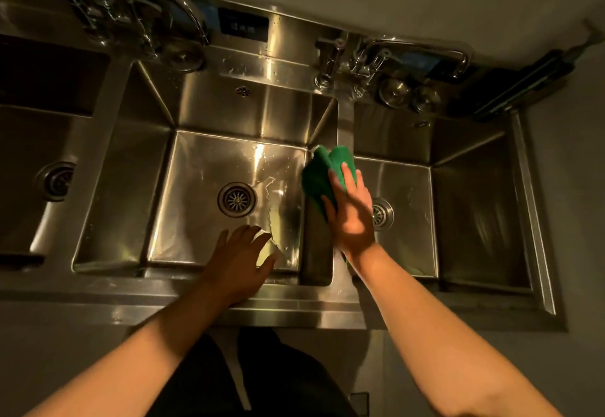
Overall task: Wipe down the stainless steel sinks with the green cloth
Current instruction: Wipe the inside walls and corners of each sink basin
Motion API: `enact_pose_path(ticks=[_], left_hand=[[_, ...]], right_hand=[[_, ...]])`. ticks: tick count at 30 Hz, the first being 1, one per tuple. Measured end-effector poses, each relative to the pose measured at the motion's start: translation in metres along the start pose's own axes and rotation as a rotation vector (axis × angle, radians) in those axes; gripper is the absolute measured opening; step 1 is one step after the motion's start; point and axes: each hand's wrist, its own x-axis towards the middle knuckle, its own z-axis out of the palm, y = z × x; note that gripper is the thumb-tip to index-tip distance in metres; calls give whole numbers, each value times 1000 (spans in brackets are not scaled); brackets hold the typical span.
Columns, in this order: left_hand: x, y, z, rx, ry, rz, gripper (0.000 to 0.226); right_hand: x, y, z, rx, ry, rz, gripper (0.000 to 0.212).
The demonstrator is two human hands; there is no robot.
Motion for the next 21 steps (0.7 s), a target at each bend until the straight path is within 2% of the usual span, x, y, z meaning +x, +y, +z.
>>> enact_pose_path(ticks=[5,10,21], left_hand=[[-1,2,-3,-9,27,-6,57],[-1,4,-5,-21,57,-11,59],[-2,8,-8,-27,86,-18,55]], right_hand=[[83,8,5,-131,-72,41,58],[144,15,13,-154,-105,119,59],[167,15,9,-131,-61,136,57]])
